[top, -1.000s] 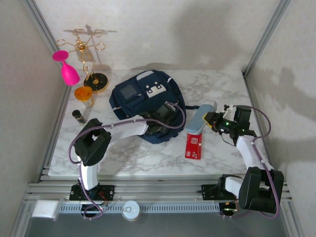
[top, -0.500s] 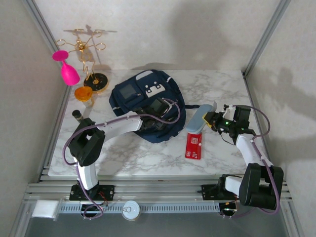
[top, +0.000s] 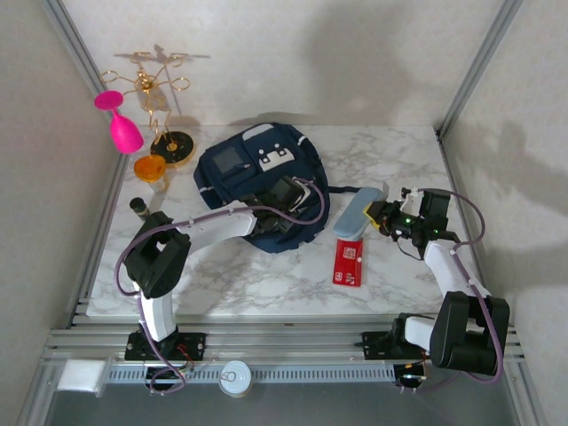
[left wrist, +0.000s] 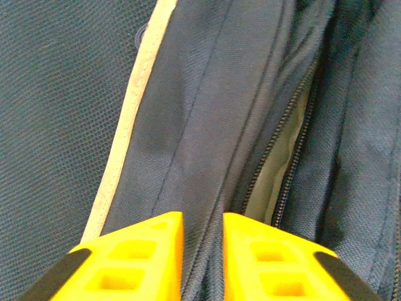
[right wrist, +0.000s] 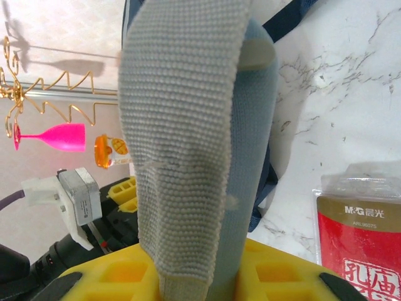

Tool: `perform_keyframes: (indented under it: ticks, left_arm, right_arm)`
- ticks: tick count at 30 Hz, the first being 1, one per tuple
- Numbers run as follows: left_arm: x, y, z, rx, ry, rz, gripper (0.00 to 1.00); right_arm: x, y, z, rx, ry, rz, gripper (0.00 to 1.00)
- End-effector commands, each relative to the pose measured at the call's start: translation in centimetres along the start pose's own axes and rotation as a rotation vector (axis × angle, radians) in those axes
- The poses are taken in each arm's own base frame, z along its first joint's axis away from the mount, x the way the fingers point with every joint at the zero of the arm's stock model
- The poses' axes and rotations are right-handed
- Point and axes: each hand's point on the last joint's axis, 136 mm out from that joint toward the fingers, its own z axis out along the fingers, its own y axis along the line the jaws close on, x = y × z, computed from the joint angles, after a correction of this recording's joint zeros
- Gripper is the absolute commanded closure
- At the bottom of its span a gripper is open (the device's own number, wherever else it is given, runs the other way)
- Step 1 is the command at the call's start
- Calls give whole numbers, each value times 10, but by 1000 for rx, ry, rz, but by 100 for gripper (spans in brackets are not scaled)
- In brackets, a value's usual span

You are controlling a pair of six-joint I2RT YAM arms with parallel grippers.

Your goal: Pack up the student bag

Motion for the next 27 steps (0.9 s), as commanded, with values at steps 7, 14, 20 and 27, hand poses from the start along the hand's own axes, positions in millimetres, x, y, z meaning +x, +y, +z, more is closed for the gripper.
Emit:
perform_keyframes:
  ticks: [7,14,20,27]
  left_arm:
    - [-36,28,-31,-56,-106,-34,100]
    - [-43,28,-48,-34,-113,-98,100]
    - [-22,11,-31,-36,-69,-38,76]
    - [-6,18,-13,-112,-17,51,60]
  right_arm:
    - [-12,39,4,-77,-4,-52,73]
    - [-14,53,22,-73,8,-77,74]
    - [-15,50,25,-76,10,-63,74]
    - [-14,51,25,-74,10,-75,74]
